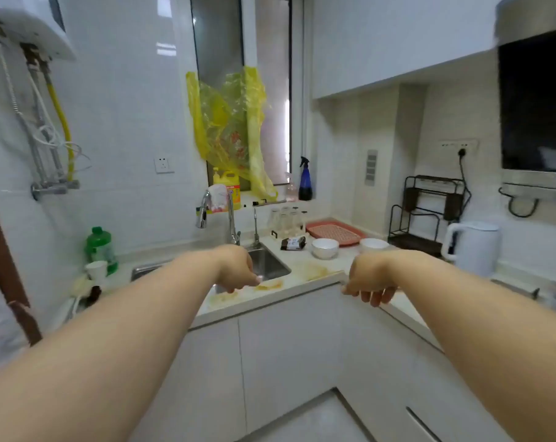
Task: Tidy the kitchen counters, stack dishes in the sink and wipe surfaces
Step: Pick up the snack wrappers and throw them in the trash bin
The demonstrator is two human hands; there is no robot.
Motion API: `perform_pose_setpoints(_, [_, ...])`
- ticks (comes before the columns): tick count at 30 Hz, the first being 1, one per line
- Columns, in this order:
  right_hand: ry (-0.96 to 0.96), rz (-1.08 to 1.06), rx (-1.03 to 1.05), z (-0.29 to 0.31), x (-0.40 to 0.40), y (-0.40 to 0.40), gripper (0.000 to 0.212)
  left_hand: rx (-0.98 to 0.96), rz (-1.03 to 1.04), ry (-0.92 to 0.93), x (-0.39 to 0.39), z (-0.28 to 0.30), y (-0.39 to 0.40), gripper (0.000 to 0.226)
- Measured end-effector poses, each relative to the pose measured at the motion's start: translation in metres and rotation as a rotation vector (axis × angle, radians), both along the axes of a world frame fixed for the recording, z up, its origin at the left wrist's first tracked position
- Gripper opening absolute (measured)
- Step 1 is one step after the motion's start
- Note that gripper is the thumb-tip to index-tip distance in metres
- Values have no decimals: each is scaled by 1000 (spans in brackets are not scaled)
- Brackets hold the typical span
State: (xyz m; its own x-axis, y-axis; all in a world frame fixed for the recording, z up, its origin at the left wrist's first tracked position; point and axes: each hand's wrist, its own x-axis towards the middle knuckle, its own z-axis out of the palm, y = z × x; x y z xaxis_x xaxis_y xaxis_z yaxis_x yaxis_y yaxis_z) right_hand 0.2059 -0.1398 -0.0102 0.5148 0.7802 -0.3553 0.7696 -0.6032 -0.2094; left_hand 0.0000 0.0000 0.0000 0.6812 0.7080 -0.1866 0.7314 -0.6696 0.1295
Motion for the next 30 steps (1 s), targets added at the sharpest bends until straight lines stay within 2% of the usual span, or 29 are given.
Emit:
perform_pose_setpoints(7, [-58,-135,-19,-16,75,-97,37,-12,-213,-4,107,-10,-73,37])
perform_pose_setpoints(9, [-61,-167,-63,-23,93,-124,42,-52,-244,1,134,-18,-92,35])
perform_pose_setpoints(13, [-43,-222,-131,-40,134,-171,39,-95,-284,21,183,-37,-128,36])
perform_pose_setpoints(17, [-18,-234,-159,-57,168,-183,42,-84,-294,21,213,-55,-137,36])
perform_pose_setpoints(23, [14,-173,-129,-64,199,-125,42,-66,-239,50,238,-67,-91,37])
perform_pose_setpoints(30, [12,-83,-105,-69,239,20,40,-21,-192,63,270,-86,43,36])
